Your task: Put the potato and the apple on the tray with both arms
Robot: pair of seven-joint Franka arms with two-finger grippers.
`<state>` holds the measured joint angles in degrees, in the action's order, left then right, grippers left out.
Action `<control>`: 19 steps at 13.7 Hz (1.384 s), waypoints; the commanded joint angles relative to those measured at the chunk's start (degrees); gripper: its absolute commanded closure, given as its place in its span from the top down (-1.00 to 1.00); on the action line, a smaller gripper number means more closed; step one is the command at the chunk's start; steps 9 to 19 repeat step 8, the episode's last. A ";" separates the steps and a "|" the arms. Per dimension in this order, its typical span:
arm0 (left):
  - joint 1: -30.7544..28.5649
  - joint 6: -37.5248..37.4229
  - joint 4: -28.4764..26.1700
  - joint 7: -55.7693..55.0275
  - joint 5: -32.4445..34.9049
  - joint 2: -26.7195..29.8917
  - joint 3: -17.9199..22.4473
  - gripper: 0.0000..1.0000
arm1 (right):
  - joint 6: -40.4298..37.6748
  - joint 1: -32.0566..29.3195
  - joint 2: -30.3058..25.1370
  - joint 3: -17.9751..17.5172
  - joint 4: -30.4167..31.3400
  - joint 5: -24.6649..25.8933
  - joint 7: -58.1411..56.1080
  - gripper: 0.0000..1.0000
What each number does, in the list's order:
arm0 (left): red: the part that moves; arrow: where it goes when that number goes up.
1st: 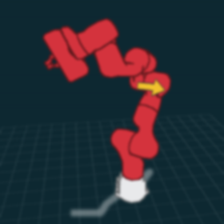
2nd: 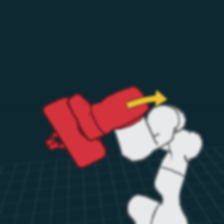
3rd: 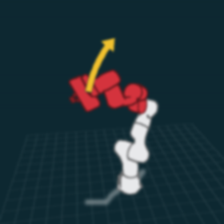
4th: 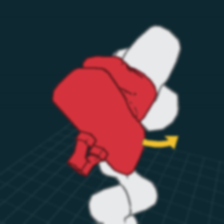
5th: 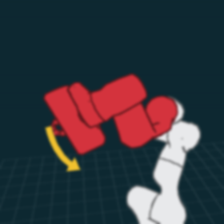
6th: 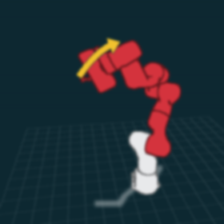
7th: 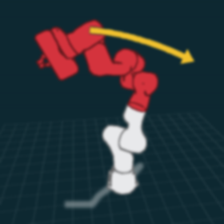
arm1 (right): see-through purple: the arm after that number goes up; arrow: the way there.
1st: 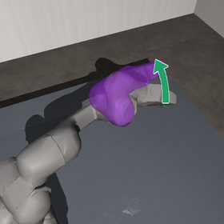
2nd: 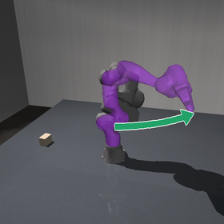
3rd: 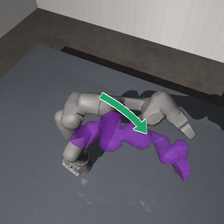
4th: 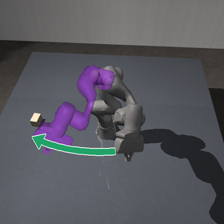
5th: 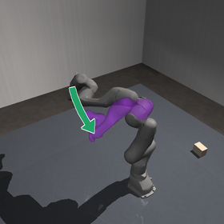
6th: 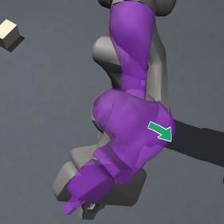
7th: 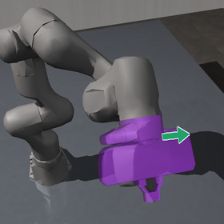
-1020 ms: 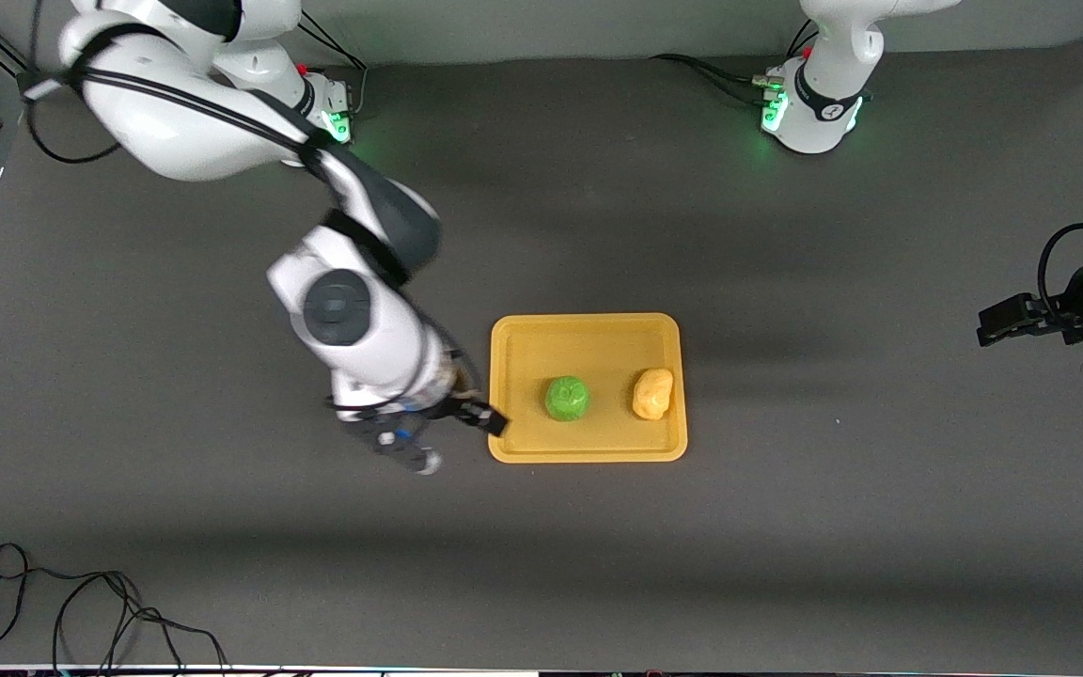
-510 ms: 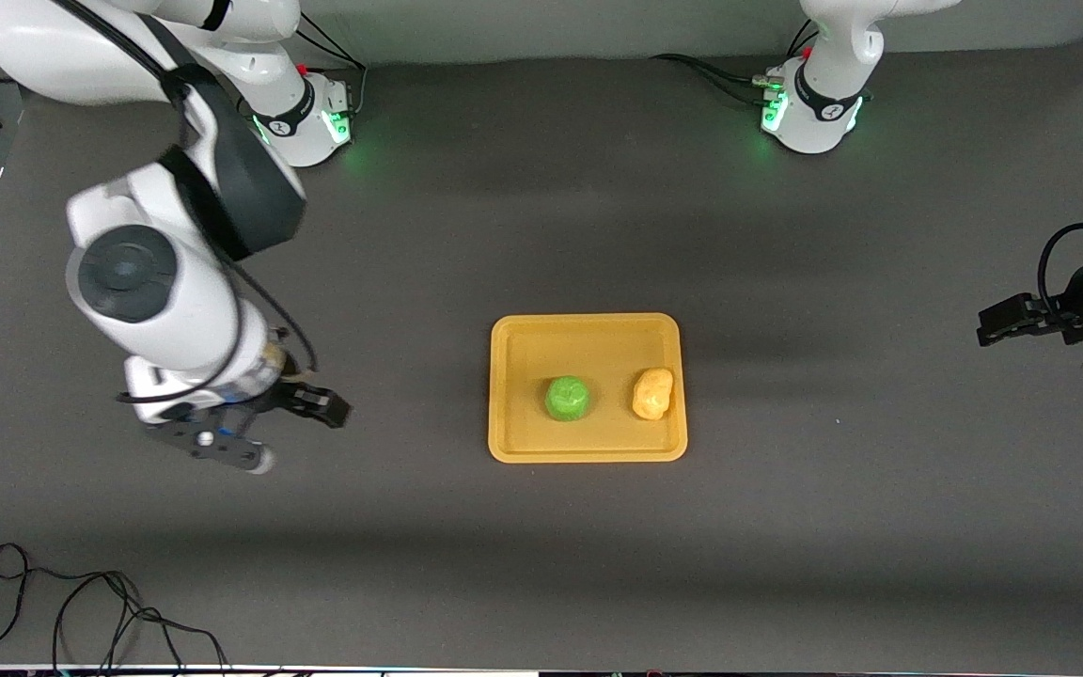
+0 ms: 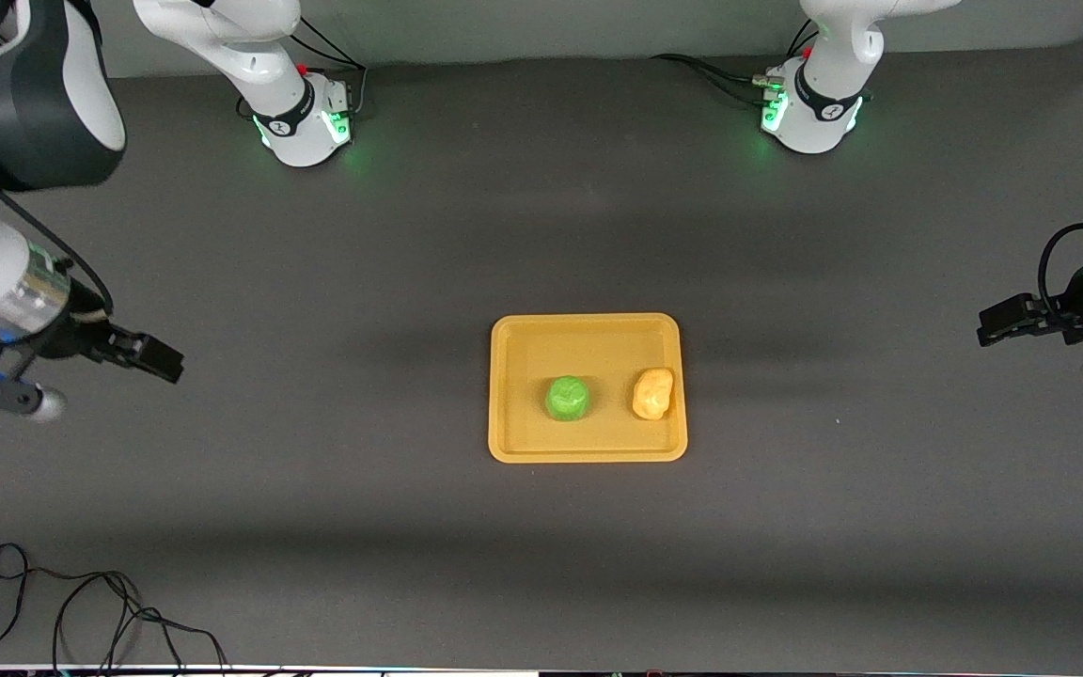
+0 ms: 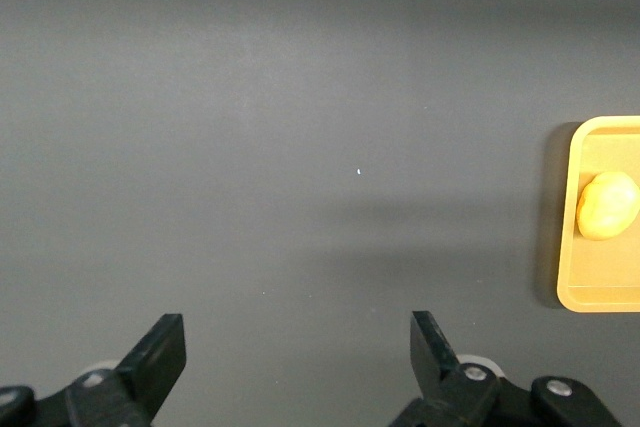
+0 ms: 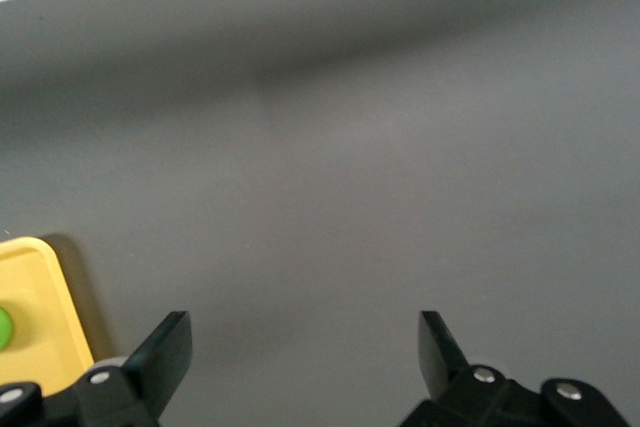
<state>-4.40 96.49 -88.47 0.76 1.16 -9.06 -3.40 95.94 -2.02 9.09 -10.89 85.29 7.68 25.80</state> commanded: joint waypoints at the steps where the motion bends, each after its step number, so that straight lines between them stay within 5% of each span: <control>1: -0.26 0.54 -1.09 0.99 -0.46 1.41 -0.12 1.00 | 0.49 1.93 -6.71 2.97 7.52 -2.23 -1.36 1.00; 5: -0.25 0.71 -1.09 0.99 -0.28 1.94 -0.12 1.00 | -0.14 3.78 -6.89 11.06 7.17 -10.75 -11.97 1.00; 19: -0.34 1.33 -1.00 0.99 0.07 2.38 -0.12 1.00 | -0.84 3.60 -7.06 11.24 7.52 -10.85 -15.25 1.00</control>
